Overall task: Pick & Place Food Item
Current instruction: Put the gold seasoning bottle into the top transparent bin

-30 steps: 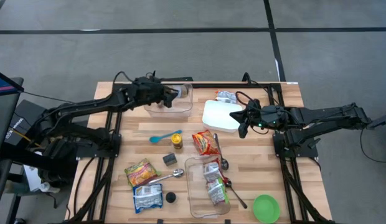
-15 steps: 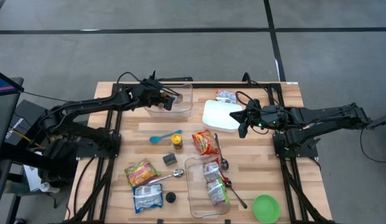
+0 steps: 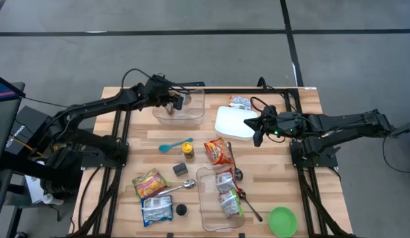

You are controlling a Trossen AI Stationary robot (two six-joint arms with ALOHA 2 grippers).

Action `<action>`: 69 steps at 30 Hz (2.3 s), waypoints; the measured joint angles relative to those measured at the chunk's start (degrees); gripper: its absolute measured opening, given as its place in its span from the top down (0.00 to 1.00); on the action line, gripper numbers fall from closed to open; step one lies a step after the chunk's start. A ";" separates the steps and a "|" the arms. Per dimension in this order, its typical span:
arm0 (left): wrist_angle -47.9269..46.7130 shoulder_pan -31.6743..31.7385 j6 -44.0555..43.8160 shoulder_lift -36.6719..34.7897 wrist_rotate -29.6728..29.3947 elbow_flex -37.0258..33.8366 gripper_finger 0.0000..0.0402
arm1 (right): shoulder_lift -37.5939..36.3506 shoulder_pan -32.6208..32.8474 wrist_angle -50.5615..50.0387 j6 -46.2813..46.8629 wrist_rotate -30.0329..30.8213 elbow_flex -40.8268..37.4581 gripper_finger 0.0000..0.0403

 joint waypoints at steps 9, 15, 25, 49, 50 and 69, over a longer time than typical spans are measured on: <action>-9.73 -0.07 0.12 9.59 0.83 9.48 0.29 | 0.01 0.02 -0.02 -0.01 -0.01 0.00 0.97; -12.79 0.09 1.18 14.68 0.92 14.42 0.29 | 0.01 0.01 -0.02 -0.01 -0.01 0.00 0.97; -15.95 3.47 1.22 19.88 0.80 15.45 0.29 | 0.01 0.00 -0.04 -0.01 -0.01 0.02 0.97; -16.33 6.79 16.22 20.28 2.75 15.41 0.29 | 0.01 0.02 -0.04 -0.16 -0.01 0.00 0.97; -16.44 6.78 16.36 20.28 2.75 15.41 0.29 | 0.01 0.00 -0.05 -0.16 -0.01 0.00 0.97; -16.43 6.78 17.75 20.31 3.28 12.30 0.29 | 0.01 0.02 -0.04 -0.05 -0.01 0.00 0.97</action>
